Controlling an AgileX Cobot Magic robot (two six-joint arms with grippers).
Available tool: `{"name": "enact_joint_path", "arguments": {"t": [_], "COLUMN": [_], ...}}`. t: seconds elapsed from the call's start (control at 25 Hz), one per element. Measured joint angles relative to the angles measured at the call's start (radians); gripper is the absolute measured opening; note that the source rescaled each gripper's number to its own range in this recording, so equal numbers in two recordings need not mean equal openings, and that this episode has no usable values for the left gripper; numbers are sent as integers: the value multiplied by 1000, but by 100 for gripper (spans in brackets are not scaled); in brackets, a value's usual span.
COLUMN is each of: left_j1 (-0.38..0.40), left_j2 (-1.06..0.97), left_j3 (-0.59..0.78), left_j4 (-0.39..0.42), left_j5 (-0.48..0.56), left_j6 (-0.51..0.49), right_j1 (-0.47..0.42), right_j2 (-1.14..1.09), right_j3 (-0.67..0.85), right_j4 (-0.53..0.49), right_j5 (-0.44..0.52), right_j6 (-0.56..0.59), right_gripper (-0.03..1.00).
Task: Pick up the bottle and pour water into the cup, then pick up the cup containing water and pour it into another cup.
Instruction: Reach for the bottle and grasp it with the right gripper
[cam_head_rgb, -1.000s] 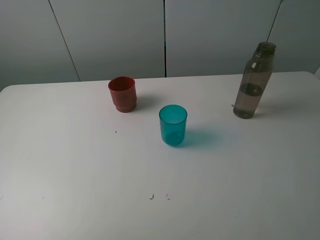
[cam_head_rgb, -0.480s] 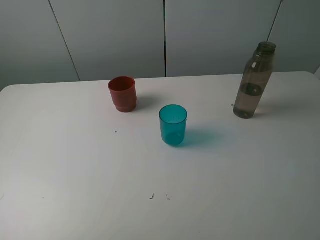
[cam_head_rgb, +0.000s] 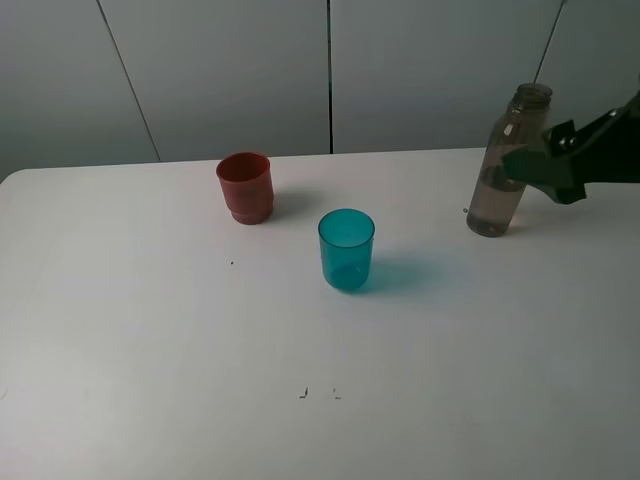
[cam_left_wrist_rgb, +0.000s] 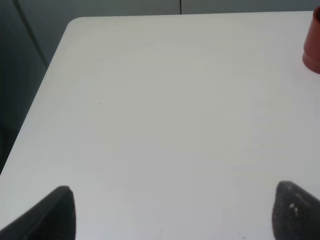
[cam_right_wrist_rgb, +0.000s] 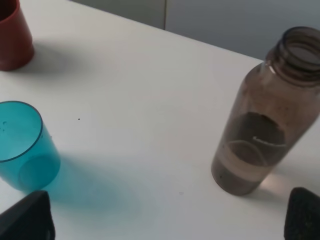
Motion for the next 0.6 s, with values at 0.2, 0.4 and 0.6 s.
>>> {"name": "enact_joint_path", "arguments": {"t": [0.2, 0.4, 0.6], "left_j1": [0, 0, 0], "left_j2": [0, 0, 0], "left_j3": [0, 0, 0], "left_j4": [0, 0, 0], "left_j5": [0, 0, 0], "left_j6": [0, 0, 0], "right_j1": [2, 2, 2], "right_j2": [195, 332, 472], "right_j3": [56, 145, 168], "right_j4": [33, 37, 1], "right_j5": [-213, -467, -622], "right_j6": [37, 128, 219], "right_gripper": [100, 100, 100]}}
